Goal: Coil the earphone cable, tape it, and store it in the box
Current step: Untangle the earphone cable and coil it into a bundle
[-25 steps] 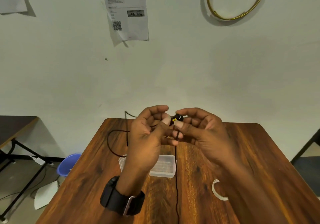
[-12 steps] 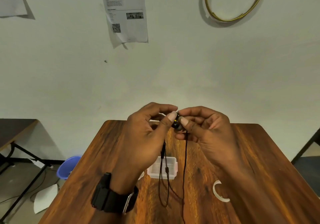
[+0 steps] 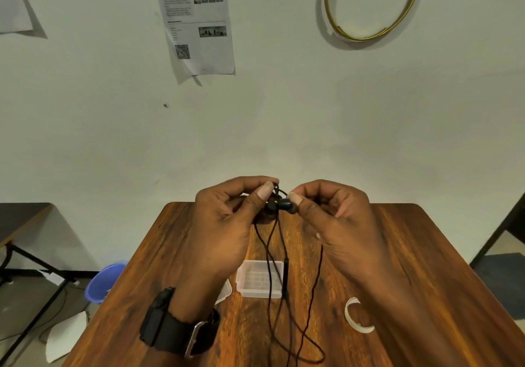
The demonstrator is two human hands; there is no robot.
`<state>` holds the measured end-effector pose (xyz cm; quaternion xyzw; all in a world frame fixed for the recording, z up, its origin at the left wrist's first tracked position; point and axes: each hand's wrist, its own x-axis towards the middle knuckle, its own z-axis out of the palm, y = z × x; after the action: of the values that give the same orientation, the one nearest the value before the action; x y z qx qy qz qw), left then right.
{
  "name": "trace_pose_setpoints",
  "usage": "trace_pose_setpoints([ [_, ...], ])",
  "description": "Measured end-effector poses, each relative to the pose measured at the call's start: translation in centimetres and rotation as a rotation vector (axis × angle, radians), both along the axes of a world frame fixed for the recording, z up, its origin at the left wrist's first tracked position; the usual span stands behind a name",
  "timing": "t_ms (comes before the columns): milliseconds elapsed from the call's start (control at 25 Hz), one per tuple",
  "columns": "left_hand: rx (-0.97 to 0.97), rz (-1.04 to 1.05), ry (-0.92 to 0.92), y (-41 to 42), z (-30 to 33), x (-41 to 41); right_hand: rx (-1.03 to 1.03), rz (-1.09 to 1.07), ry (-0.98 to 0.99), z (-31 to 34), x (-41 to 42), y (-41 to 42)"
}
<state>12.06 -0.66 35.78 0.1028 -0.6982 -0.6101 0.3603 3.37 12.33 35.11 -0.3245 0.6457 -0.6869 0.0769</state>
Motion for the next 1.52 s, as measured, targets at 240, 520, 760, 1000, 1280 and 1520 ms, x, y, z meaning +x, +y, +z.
trace_pose_setpoints([
  [240, 0.076, -0.151, -0.015, 0.6, -0.1, 0.2, 0.03, 0.011, 0.094, 0.3, -0.1, 0.2],
  [520, 0.072, -0.086, -0.021, 0.8, -0.1, -0.5, -0.021, -0.02, 0.035, 0.2, -0.5, 0.3],
  [760, -0.176, -0.094, -0.109, 0.2, -0.3, -0.8, -0.125, 0.012, -0.111, -1.2, -1.3, 0.6],
  [1000, -0.351, 0.13, -0.141, -0.3, 2.0, -3.1, -0.118, -0.023, -0.025, -0.3, -2.6, -1.3],
  [1280, 0.467, -0.075, -0.052, -4.3, 1.5, -6.7, -0.342, 0.13, -0.455, -1.3, -6.2, -4.1],
  [1520, -0.108, -0.152, -0.536, -10.7, 1.7, -5.4, -0.439, 0.226, -0.715, -2.6, -10.4, -3.3],
])
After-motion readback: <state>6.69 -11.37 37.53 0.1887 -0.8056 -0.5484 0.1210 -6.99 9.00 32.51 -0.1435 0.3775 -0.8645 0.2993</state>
